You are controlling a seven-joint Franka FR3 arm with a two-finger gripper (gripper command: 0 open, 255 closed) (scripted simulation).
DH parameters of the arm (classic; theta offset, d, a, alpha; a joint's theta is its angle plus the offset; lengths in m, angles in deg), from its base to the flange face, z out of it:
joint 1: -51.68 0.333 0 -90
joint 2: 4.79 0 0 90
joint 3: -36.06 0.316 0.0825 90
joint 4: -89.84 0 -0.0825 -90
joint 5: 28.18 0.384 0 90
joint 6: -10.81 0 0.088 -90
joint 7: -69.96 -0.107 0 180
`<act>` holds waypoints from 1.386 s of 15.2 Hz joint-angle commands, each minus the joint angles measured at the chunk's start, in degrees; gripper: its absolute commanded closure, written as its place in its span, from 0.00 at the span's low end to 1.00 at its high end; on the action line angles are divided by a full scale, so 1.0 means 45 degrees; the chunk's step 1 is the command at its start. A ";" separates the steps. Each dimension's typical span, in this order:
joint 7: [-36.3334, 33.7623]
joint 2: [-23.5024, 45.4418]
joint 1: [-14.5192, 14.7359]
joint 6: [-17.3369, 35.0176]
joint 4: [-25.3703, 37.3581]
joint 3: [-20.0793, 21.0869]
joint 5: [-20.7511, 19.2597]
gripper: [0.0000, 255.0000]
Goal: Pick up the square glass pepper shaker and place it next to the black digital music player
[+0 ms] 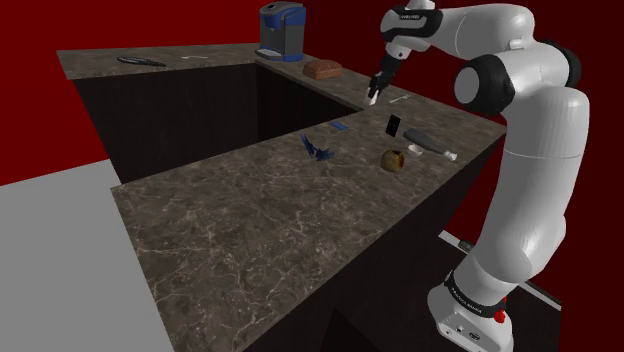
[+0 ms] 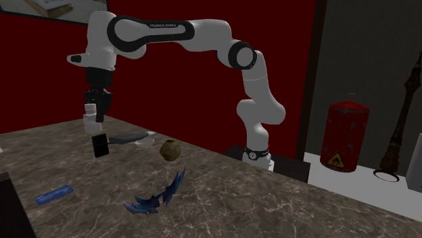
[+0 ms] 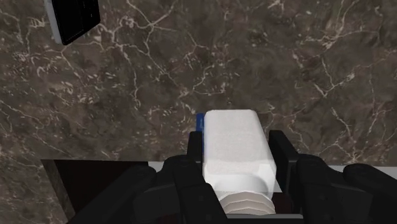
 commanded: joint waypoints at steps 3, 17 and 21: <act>0.0190 0.0177 -0.0021 0.0520 -0.0384 0.0049 0.0137 1.00; 0.0783 0.0457 0.0113 0.2690 -0.2375 0.0234 0.0548 1.00; 0.0982 0.0637 0.0103 0.3257 -0.2801 0.0316 0.0734 1.00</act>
